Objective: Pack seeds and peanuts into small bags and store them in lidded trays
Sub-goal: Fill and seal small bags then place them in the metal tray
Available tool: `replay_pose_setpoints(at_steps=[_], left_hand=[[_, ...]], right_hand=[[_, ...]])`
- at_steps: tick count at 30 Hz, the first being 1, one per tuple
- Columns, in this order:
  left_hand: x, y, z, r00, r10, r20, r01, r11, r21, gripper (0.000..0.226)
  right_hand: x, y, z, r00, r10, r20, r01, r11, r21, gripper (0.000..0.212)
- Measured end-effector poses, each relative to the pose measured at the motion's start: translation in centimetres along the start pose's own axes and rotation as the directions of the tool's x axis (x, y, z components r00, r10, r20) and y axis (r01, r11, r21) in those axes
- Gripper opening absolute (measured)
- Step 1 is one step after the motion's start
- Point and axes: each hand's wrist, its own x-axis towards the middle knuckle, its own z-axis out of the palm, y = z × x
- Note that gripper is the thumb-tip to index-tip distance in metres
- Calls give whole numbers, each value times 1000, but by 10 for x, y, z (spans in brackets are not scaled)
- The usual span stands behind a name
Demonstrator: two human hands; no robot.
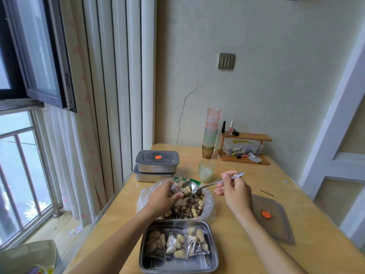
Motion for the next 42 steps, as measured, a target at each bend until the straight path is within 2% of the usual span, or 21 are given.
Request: replay_pose_setpoints(at_steps=[7,10,12,14,17,18,20,24,28,29,31,33,35,37,38,40,42], left_hand=[[1,6,-1,1000,-5,2,5,1000,-17,34],[0,7,0,1000,-6,-1,6,999,-39,32],[0,8,1,1000,-9,-3,9,998,-55,30],[0,9,2,1000,-10,-16,9,997,-76,28],[-1,10,2,996,-62,-64,48,979,-197,25],[-1,7,2,993,-85,-79,64,970,-236,23],[0,3,0,990,-104,-93,75,959,-273,24],[0,-3,-3,990,-117,-82,84,940,-331,31],[-2,-4,-7,990,-113,-87,77,936,-342,34],[-3,-4,-8,990,-111,-83,76,935,-347,33],[-6,-4,-10,991,-105,-80,70,930,-362,29],[-10,-2,-14,991,-101,-89,59,920,-387,29],[-14,-1,-17,991,-98,-87,51,900,-433,34],[-17,-1,-20,995,-73,-75,29,883,-468,43],[-19,-1,-21,996,-63,-69,23,883,-469,47],[-21,0,-23,998,-58,-36,33,867,-498,48],[-20,3,-24,998,-62,12,59,848,-527,48]], right_hand=[[12,-34,-14,998,41,-52,-39,998,50,26],[9,-47,-13,998,-40,-44,42,998,52,24],[5,-54,-8,984,-178,4,178,984,6,21],[-1,-59,-4,928,-356,107,364,930,-59,21],[-8,-66,-2,744,-607,279,648,758,-80,22],[-10,-67,-1,682,-662,310,712,698,-77,22],[-12,-68,2,611,-711,348,771,634,-58,21],[-12,-68,4,546,-754,366,815,579,-23,23],[-8,-72,8,575,-778,253,812,581,-59,26],[-7,-70,9,618,-761,194,784,616,-80,26],[-5,-66,10,771,-634,70,637,765,-92,21],[0,-56,9,906,-422,-31,420,905,-65,20],[6,-43,10,980,-184,-70,182,983,-34,25],[12,-26,12,997,72,-41,-71,997,23,29],[14,-16,14,981,196,-2,-196,978,67,30],[18,5,20,916,390,98,-401,901,165,32],[20,21,25,843,504,188,-537,812,230,36]])
